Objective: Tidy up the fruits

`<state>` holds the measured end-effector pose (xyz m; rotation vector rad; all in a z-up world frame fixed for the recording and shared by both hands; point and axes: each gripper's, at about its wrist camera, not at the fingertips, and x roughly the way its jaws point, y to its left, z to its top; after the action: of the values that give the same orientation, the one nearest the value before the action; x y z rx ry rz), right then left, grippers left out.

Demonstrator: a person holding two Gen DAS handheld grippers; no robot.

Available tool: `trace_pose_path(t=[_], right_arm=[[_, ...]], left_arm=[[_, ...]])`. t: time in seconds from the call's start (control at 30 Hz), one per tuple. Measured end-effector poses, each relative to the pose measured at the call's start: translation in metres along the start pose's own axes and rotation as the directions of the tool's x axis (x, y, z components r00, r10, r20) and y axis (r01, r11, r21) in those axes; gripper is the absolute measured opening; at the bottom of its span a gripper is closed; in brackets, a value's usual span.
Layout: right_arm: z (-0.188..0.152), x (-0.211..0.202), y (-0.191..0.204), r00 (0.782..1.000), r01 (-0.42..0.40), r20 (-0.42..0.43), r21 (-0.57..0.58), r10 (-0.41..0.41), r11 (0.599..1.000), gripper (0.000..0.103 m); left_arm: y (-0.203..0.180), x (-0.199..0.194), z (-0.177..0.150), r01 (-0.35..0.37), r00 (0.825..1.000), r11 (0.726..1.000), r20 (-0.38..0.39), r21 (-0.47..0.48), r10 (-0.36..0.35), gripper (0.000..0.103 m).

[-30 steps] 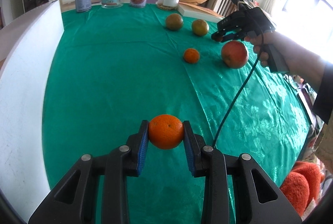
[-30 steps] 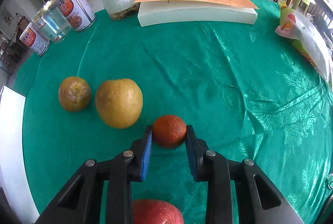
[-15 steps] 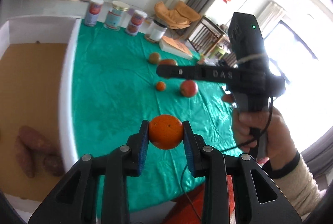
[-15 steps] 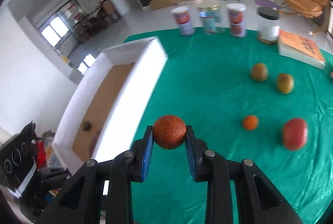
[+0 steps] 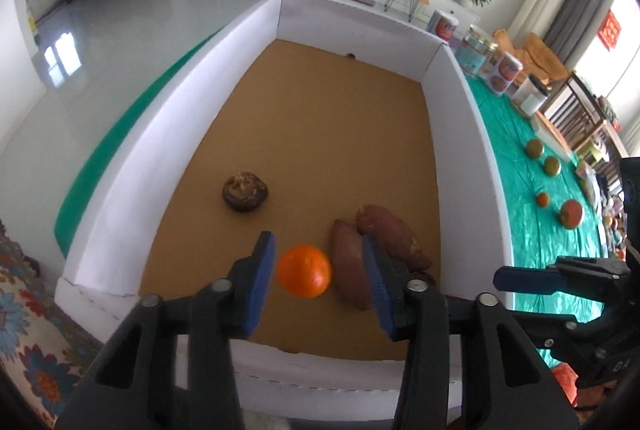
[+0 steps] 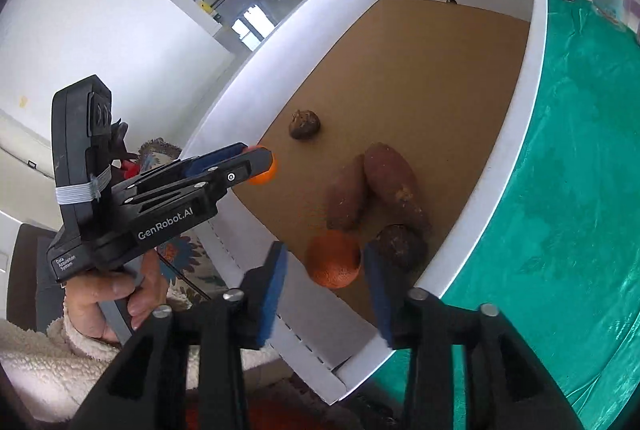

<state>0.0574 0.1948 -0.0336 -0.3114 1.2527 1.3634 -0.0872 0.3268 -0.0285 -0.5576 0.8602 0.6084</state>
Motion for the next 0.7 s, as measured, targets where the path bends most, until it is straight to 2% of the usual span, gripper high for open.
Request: trace_pose_path(t=[0.03,0.1,0.17,0.23,0.3,0.33,0.37,0.43,0.47,0.57,0.67,0.7], right_arm=[[0.0,-0.013,0.001,0.999,0.001,0.042,-0.002,-0.001,1.0,0.063],[0.0,-0.05,-0.001,0.99,0.018,0.142,-0.009,-0.016,1.0,0.064],[-0.007,-0.09,-0.007,0.962,0.074,0.263,0.005,-0.073,0.997,0.073],[-0.028,-0.127,-0.028,0.912,0.157,0.369,0.082,-0.177,0.984,0.095],[-0.057,-0.151,-0.064,0.841,0.258,0.428,0.216,-0.329,0.942,0.098],[-0.076,-0.161,-0.086,0.797,0.317,0.432,0.296,-0.423,0.901,0.098],[-0.098,-0.168,-0.112,0.748,0.376,0.409,0.387,-0.522,0.842,0.098],[-0.141,-0.175,-0.167,0.663,0.477,0.3,0.538,-0.686,0.695,0.098],[-0.162,-0.182,-0.195,0.633,0.501,0.237,0.6,-0.737,0.624,0.098],[-0.211,-0.194,-0.269,0.588,0.542,0.07,0.705,-0.805,0.457,0.098],[-0.237,-0.209,-0.321,0.559,0.562,-0.021,0.744,-0.829,0.361,0.098],[-0.24,-0.213,-0.335,0.553,0.562,-0.032,0.752,-0.833,0.344,0.098]], left_arm=[[-0.007,-0.007,0.004,0.0,0.999,1.0,0.039,0.012,-0.001,0.074],[-0.028,-0.027,0.012,0.009,0.992,0.999,0.126,0.053,-0.016,0.085],[-0.057,-0.042,0.018,0.066,0.98,0.992,0.181,0.108,-0.085,0.086],[-0.091,-0.049,0.016,0.148,0.965,0.975,0.192,0.168,-0.179,0.089],[-0.131,-0.047,0.008,0.241,0.947,0.943,0.155,0.231,-0.28,0.09],[-0.152,-0.042,0.003,0.281,0.94,0.923,0.118,0.264,-0.32,0.09],[-0.173,-0.034,-0.003,0.315,0.934,0.903,0.072,0.292,-0.349,0.09],[-0.218,-0.011,-0.017,0.376,0.917,0.86,-0.007,0.346,-0.398,0.09],[-0.24,0.003,-0.024,0.381,0.916,0.845,-0.03,0.376,-0.399,0.09],[-0.297,0.059,-0.04,0.349,0.935,0.826,-0.101,0.443,-0.341,0.09],[-0.327,0.114,-0.052,0.302,0.953,0.838,-0.13,0.454,-0.273,0.09],[-0.334,0.131,-0.051,0.28,0.96,0.85,-0.127,0.446,-0.25,0.09]])
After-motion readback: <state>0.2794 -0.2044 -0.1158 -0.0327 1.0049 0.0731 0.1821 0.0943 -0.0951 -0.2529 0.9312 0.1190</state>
